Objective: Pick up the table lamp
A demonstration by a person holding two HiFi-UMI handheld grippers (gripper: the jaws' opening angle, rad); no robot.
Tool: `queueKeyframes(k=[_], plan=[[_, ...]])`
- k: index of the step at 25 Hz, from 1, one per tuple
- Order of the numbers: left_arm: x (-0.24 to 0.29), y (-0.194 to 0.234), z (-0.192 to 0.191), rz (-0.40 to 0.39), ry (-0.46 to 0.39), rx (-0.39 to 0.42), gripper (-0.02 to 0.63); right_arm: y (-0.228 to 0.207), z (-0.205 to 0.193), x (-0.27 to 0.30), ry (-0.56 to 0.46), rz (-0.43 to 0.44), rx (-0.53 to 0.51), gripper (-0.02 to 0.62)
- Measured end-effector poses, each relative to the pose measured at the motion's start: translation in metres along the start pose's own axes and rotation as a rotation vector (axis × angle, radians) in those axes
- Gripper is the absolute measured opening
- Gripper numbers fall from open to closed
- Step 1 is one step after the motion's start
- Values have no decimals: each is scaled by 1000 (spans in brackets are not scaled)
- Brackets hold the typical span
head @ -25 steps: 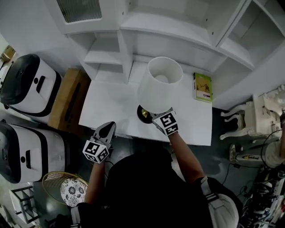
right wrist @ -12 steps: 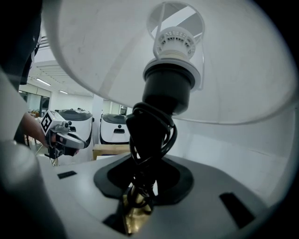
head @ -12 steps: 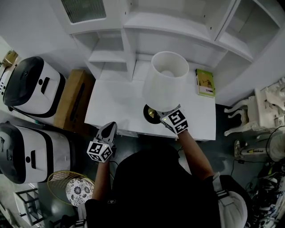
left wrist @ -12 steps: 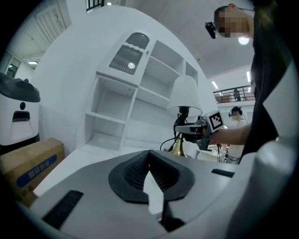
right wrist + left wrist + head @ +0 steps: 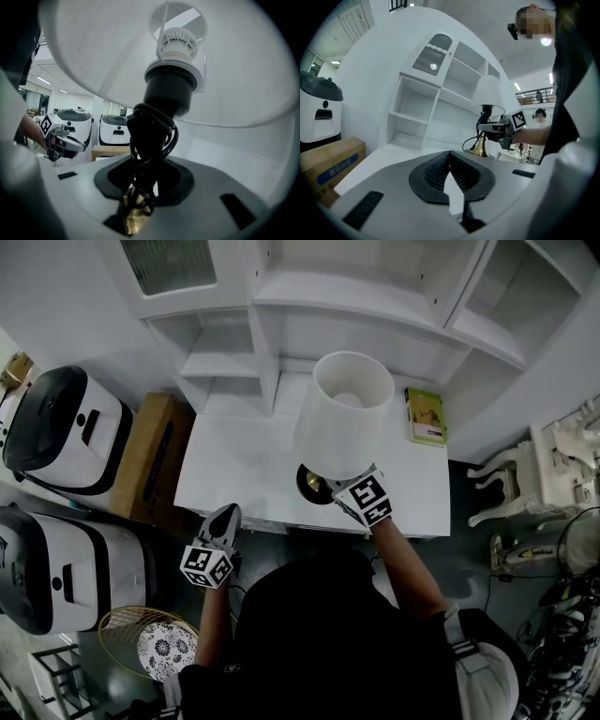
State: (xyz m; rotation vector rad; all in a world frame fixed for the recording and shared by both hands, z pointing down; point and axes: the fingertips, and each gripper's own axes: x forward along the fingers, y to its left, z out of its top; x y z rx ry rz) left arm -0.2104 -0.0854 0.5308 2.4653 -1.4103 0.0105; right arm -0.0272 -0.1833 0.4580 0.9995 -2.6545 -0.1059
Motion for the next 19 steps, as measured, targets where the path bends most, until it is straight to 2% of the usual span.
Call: queueKeyframes(k=[19], plan=[[0, 10, 0, 7, -2, -6, 11, -1, -3, 8, 33, -6, 4, 109]])
